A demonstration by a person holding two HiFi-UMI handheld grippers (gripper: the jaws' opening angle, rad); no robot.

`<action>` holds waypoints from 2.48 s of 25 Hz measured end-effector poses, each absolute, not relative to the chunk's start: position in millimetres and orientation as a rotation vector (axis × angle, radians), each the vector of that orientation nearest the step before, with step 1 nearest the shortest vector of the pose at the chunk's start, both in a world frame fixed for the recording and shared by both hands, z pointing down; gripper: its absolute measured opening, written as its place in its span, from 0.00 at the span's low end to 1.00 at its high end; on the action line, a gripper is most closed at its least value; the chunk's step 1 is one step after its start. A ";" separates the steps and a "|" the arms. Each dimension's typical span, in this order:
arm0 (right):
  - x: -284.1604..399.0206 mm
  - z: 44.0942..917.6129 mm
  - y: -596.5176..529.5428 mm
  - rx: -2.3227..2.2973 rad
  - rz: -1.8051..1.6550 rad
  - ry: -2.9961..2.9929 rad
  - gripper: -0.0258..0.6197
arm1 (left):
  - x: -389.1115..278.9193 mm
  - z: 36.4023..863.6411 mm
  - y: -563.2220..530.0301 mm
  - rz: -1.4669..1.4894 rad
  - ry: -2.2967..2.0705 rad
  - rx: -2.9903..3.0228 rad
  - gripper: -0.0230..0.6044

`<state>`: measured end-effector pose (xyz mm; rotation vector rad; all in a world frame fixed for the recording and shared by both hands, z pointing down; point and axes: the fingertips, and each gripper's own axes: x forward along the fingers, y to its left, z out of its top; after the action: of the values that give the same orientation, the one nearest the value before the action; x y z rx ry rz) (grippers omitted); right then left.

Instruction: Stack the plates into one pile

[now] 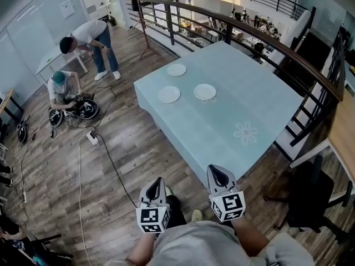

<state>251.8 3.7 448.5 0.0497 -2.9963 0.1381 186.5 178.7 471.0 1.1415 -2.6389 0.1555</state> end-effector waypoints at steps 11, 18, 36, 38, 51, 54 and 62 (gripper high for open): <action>190.0 453.0 -2.4 0.074 0.115 -2.968 0.08 | 120.6 472.8 164.4 0.128 -2.610 1.169 0.06; 133.9 453.7 -10.6 0.096 0.111 -2.949 0.08 | 63.2 473.9 153.2 0.144 -2.583 1.204 0.06; 21.1 452.0 -6.5 0.188 0.060 -2.914 0.08 | -63.4 471.4 161.3 0.142 -2.555 1.259 0.06; 11.9 451.2 -4.1 0.200 0.053 -2.915 0.08 | -76.8 471.8 167.7 0.141 -2.559 1.255 0.06; -28.6 444.0 14.7 0.270 -0.026 -2.913 0.08 | -127.7 469.3 188.8 0.130 -2.556 1.326 0.06; -32.4 441.3 14.8 0.282 -0.040 -2.911 0.08 | -133.4 469.5 191.7 0.124 -2.552 1.332 0.06; -49.6 440.9 18.7 0.283 -0.046 -2.895 0.08 | -149.6 469.2 192.2 0.127 -2.549 1.357 0.06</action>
<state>-49.6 18.7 440.9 0.2834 -2.8947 -0.0455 -149.6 192.2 469.2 1.3575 -2.5486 0.1275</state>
